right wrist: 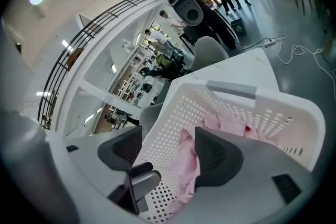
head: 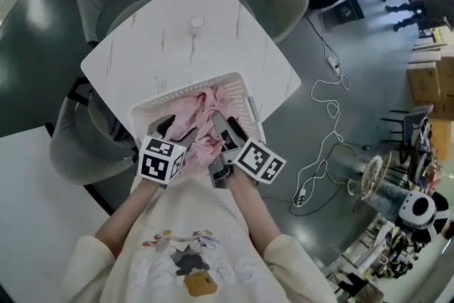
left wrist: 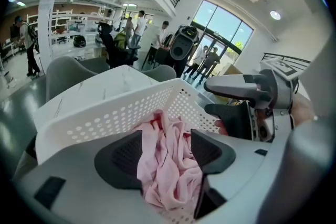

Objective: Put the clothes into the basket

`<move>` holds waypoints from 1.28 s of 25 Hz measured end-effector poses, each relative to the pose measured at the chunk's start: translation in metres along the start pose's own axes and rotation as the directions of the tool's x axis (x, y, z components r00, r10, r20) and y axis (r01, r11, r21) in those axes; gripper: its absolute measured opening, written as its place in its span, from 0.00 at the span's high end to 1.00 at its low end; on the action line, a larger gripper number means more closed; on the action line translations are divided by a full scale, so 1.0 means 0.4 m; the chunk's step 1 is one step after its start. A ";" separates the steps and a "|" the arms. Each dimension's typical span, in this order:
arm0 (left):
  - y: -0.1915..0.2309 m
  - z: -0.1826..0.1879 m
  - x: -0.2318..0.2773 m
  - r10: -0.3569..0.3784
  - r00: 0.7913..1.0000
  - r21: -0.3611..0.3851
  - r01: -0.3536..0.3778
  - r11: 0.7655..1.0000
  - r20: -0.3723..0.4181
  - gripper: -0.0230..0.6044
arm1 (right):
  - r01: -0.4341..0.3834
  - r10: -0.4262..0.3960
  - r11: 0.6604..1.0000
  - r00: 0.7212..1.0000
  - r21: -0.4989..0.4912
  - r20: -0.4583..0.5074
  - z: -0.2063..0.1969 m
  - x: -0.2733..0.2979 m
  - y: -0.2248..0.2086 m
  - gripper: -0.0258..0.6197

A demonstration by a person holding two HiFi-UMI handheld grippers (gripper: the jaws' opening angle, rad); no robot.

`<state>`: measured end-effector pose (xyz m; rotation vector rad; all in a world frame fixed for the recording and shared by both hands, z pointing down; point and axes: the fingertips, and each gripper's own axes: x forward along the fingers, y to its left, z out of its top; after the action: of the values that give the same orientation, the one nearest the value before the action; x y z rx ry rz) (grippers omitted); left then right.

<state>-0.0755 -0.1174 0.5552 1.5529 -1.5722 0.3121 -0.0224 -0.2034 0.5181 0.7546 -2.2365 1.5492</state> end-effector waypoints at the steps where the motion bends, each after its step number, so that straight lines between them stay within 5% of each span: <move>1: 0.001 0.002 -0.016 0.003 1.000 0.002 -0.003 1.000 0.008 0.51 | -0.017 0.016 1.000 1.000 -0.013 -0.014 -0.006 -0.001 0.008 0.50; 7: 0.020 -0.018 -0.081 0.046 0.999 0.079 -0.046 0.996 0.010 0.51 | -0.126 0.085 0.962 0.981 -0.241 -0.174 -0.074 -0.014 0.047 0.50; 11: 0.023 -0.039 -0.114 0.071 0.997 0.109 -0.070 0.992 -0.011 0.51 | -0.219 0.045 0.842 0.939 -0.494 -0.340 -0.148 -0.055 0.056 0.50; 17: 0.073 -0.097 -0.142 0.089 0.996 0.063 -0.087 0.994 -0.026 0.51 | -0.355 -0.084 0.672 0.836 -0.650 -0.543 -0.284 -0.110 0.017 0.50; 27: 0.083 -0.092 -0.151 0.096 0.995 0.098 -0.099 0.990 0.031 0.55 | -0.377 -0.292 0.516 0.767 -0.769 -0.572 -0.376 -0.091 -0.043 0.52; 32: 0.074 -0.092 -0.151 0.106 0.993 0.098 -0.110 0.989 0.047 0.57 | -0.373 -0.372 0.427 0.758 -0.824 -0.535 -0.365 -0.096 -0.065 0.82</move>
<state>-0.0976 -0.0449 0.5452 1.5617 -1.6993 0.4268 0.0185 -0.0655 0.5705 -0.1673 -1.9944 0.2148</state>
